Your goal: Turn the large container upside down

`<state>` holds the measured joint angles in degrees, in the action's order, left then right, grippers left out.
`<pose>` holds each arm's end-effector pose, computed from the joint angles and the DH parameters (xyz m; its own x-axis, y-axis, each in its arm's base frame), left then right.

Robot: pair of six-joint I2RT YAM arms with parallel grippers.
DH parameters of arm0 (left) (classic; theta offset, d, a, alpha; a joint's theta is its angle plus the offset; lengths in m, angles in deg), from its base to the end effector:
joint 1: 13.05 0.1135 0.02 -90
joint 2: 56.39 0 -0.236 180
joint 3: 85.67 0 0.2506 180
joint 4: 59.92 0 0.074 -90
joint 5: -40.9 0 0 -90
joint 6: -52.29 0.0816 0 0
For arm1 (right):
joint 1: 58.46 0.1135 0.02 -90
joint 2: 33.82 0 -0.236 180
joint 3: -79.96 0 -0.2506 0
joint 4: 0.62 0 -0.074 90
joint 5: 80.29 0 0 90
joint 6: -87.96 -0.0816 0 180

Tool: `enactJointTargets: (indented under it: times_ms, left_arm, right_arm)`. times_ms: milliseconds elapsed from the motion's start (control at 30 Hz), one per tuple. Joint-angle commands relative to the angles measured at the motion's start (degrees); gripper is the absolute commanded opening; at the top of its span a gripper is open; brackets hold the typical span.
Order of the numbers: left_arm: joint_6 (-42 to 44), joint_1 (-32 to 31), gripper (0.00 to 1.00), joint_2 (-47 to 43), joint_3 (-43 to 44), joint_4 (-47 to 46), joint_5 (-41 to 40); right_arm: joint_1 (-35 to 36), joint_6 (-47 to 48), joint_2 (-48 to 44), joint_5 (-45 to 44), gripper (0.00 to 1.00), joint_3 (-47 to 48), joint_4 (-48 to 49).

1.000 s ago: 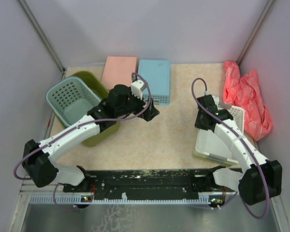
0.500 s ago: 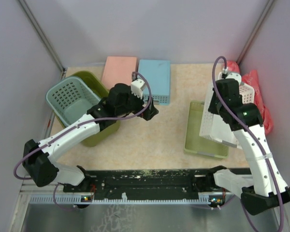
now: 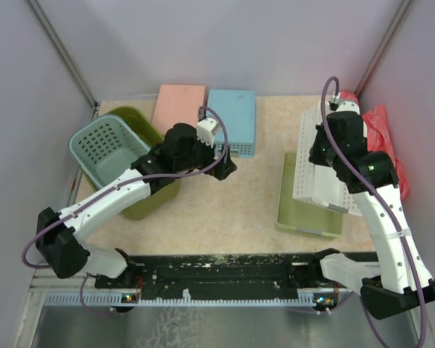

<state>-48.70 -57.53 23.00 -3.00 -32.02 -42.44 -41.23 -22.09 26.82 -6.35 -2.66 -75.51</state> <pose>0.2557 -0.2644 0.2952 -0.4388 0.1655 -0.8832 0.7004 0.6788 -0.2207 0.2216 0.0451 0.3749 -0.5806 0.1649 -0.7973 0.1301 0.9855 0.1091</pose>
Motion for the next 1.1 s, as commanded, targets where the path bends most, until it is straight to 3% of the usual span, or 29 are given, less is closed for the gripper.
enactJointTargets:
  times_ms: [0,167,400,567,800,1067]
  left_arm:
    - [-1.37,0.61,0.99,0.89,2.37,1.3,0.59]
    - [-2.5,3.58,1.0,-0.83,2.27,2.45,-1.16]
    - [-4.73,13.67,1.0,-5.47,0.61,3.27,2.47]
    - [-4.3,14.66,1.0,-7.19,1.85,4.02,2.38]
    - [-4.23,15.09,1.0,-8.46,7.27,5.84,2.46]
    - [-5.24,15.19,1.0,-11.14,10.73,5.73,-1.48]
  right_arm:
    - [0.34,-0.95,-0.75,8.66,0.0,2.71,9.55]
    - [0.34,-6.94,-1.09,22.08,0.0,-0.25,20.55]
    - [0.39,-18.8,-0.7,37.1,0.0,-8.05,40.48]
    - [1.49,-29.31,0.7,45.16,0.0,-16.54,56.83]
    - [10.86,-34.24,3.33,43.18,0.0,-22.45,66.06]
    - [17.11,-46.55,4.93,41.19,0.0,-35.44,83.64]
